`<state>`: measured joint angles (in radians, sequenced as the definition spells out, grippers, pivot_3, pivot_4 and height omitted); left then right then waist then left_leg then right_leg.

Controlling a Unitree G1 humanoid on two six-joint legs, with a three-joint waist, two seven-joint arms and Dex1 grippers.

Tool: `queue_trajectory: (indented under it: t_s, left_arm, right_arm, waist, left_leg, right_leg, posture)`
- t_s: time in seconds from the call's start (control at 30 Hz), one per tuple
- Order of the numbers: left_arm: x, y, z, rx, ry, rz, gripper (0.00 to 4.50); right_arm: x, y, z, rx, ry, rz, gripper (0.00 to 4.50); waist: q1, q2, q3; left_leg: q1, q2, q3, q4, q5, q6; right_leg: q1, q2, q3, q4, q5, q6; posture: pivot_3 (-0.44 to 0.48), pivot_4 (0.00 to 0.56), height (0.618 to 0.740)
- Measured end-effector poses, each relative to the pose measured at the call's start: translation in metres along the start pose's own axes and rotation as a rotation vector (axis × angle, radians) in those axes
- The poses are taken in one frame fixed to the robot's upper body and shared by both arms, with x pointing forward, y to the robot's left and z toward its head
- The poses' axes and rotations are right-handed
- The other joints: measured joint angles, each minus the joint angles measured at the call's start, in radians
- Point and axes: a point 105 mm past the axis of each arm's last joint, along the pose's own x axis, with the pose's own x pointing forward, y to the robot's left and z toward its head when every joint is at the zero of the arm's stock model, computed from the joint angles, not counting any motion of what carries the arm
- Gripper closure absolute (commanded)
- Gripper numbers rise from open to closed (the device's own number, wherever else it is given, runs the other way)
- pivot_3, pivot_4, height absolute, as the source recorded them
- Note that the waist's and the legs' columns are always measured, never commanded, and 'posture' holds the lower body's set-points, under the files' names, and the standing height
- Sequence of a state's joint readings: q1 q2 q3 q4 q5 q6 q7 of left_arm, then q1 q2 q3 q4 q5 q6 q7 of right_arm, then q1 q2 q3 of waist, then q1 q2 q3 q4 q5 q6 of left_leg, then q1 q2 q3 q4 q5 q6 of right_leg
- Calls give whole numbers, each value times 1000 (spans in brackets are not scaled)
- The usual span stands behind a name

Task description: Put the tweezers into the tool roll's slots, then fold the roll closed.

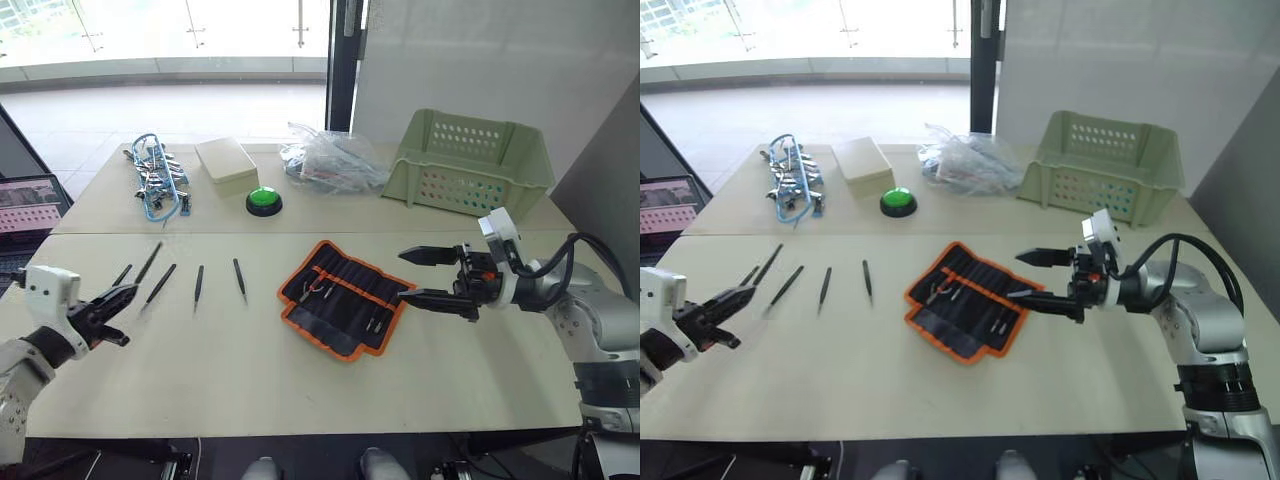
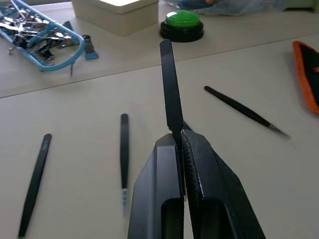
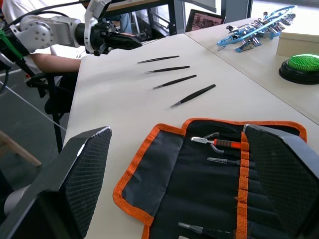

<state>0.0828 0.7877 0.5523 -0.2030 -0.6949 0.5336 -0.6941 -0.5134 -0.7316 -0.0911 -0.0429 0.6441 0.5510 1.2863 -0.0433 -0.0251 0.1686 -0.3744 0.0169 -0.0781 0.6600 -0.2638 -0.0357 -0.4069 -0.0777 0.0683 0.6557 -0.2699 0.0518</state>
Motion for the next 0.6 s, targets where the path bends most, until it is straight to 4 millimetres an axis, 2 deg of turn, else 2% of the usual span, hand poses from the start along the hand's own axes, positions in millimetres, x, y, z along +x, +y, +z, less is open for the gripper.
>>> queue_trajectory:
  t_s: [0.1, 0.2, 0.3, 0.47, 0.6]
  left_arm:
    - [6, -46, 3, -43, 51, -185, 4488]
    - [12, -71, 6, -52, 95, -291, 4488]
    - [21, -88, 12, -30, 117, -361, 4500]
    - [35, -107, 11, 4, 163, -432, 4500]
    - [49, -118, 11, 39, 195, -459, 4500]
  right_arm:
    - [3, -5, -6, -3, 22, -49, 0]
    - [5, -7, -20, -8, 71, -77, 0]
    - [6, -8, -44, -6, 135, -117, 852]
    - [14, -25, -68, -17, 114, -248, 2655]
    - [24, -33, -95, 2, 151, -295, 4004]
  waist:
    - [0, 0, 0]
    - [3, 0, 0]
    - [5, 0, 0]
    - [-3, 0, 0]
    - [-1, 0, 0]
  left_leg:
    - [0, -1, 0, 0, 0, 0]
    - [1, -1, 0, 0, 0, 0]
    - [1, -2, 1, 0, 0, 0]
    - [2, -1, 0, 0, 0, 0]
    - [1, -1, 1, 0, 0, 0]
  right_leg:
    - [1, 0, 1, 0, 0, 0]
    - [1, 0, 0, 0, 0, 0]
    - [2, 0, 1, -2, 0, 0]
    - [2, 1, 1, -1, 0, 0]
    - [2, 0, 1, -1, 0, 0]
  posture:
    - [0, 150, 740]
    - [0, 150, 740]
    - [0, 150, 740]
    - [0, 150, 740]
    - [0, 150, 740]
